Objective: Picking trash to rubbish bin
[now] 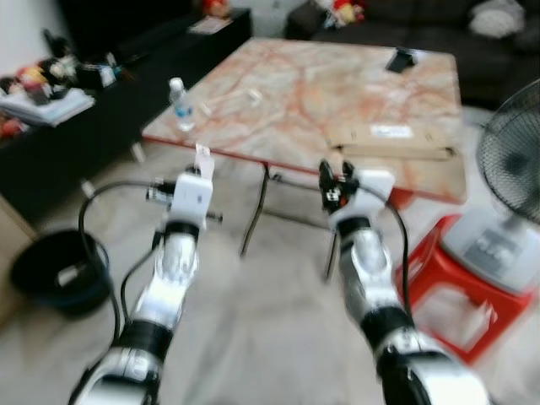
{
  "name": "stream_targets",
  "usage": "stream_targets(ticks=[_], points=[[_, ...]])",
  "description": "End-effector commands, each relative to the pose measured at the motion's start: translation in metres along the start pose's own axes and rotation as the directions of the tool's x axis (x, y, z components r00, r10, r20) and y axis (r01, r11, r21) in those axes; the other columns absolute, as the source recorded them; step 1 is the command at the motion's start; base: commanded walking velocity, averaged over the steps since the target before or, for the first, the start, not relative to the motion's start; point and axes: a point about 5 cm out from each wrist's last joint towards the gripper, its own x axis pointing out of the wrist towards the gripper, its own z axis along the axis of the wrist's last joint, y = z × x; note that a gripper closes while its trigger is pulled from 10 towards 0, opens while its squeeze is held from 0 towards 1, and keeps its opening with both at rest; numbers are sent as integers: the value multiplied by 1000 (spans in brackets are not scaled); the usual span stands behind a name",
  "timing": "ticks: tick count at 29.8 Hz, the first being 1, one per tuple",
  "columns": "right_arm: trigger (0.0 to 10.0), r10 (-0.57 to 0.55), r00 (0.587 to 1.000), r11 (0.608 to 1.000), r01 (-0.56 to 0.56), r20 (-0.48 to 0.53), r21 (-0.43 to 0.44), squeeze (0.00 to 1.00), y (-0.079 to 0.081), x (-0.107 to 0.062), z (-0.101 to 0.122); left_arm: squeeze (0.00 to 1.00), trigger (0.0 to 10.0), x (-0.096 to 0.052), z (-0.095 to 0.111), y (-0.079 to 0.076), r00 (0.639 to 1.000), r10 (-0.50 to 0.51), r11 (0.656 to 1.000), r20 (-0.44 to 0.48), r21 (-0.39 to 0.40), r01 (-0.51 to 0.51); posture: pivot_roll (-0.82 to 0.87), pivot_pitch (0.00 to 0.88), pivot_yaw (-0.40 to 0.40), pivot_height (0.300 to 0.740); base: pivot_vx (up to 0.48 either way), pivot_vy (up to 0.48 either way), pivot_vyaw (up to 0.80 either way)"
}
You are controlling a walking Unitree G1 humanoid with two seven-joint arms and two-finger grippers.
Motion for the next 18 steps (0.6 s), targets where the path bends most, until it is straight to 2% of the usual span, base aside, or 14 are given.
stream_targets(ticks=[1,2,3,4,6,9,10,11,12,15,16,18], points=[[10000,-7,992,1000,10,-124,25,0,-5,-10,-22,0,10000,-13,-27,5,992,-6,999,-128,-34,1,96,112,-3,740,0,0,0],[10000,-14,984,999,20,-178,30,0,-8,-17,-33,0,10000,-20,-40,6,982,-9,998,-191,-61,-2,96,112,-4,740,0,0,0],[10000,-14,984,999,20,-178,30,0,-8,-17,-33,0,10000,-20,-40,6,982,-9,998,-191,-61,-2,96,112,-4,740,0,0,0],[10000,-25,963,998,38,-268,44,0,-14,-29,-50,0,10000,-31,-59,10,960,-8,997,-280,-79,-15,94,114,-6,740,0,0,0],[10000,-42,928,997,61,-370,40,0,-21,-45,-68,0,10000,-47,-79,11,928,-31,999,-372,-46,15,94,117,-9,740,0,0,0],[10000,-92,855,993,118,-510,20,0,-34,-74,-94,0,10000,-75,-107,14,860,-53,999,-507,-19,50,97,120,-13,740,0,0,0],[10000,-92,855,993,118,-510,20,0,-34,-74,-94,0,10000,-75,-107,14,860,-53,999,-507,-19,50,97,120,-13,740,0,0,0],[10000,-117,802,991,136,-585,-11,0,-41,-92,-107,0,10000,-95,-123,18,810,-42,999,-584,1,53,97,123,-17,740,0,0,0],[10000,-121,787,990,136,-605,-21,0,-42,-98,-111,0,10000,-101,-127,20,794,-37,999,-606,6,51,97,123,-17,740,0,0,0],[10000,-166,706,984,161,-688,-71,0,-53,-124,-126,0,10000,-133,-147,28,691,-1,999,-723,27,29,97,124,-23,740,0,0,0],[10000,-192,653,978,188,-733,-89,0,-59,-141,-134,0,10000,-151,-156,31,636,8,999,-771,32,27,96,125,-27,740,0,0,0],[10000,-217,602,970,219,-768,-103,0,-64,-158,-141,0,10000,-172,-165,34,570,21,999,-821,37,16,100,127,-27,740,0,0,0]])
